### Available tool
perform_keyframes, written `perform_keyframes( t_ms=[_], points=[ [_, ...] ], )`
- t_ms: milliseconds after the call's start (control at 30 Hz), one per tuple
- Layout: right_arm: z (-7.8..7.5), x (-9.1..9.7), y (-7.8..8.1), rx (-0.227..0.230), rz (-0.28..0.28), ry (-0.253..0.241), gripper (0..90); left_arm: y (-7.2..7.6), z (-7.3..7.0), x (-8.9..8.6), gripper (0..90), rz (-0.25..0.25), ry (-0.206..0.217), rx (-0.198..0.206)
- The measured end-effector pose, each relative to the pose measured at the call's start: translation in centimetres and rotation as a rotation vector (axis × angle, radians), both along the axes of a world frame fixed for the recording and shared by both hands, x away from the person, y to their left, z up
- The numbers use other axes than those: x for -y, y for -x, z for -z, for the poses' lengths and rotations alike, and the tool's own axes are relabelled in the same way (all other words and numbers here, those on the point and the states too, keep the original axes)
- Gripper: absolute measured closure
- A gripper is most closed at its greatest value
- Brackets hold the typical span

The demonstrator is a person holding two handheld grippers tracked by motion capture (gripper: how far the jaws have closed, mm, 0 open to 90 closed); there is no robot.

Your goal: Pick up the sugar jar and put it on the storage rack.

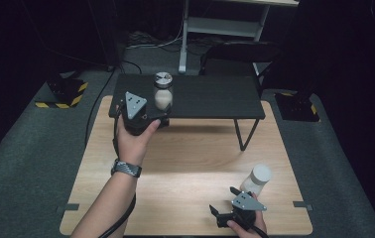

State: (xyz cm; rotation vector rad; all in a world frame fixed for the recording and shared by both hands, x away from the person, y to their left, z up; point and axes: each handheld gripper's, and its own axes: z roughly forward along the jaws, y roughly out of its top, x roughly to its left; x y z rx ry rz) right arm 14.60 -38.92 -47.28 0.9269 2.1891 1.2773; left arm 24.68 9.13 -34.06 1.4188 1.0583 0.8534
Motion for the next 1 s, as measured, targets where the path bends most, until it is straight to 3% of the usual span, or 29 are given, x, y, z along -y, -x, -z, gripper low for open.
perform_keyframes(
  t_ms=[733, 1000],
  points=[
    [0.0, -0.1, 0.1, 0.006, 0.0, 0.007, 0.6, 4.4, 5.3, -2.2, 0.3, 0.05, 0.0, -0.008],
    [0.0, -0.2, 0.2, 0.007, 0.001, 0.009, 0.6, 6.2, 7.3, -2.6, 0.3, 0.066, 0.007, -0.028]
  ],
)
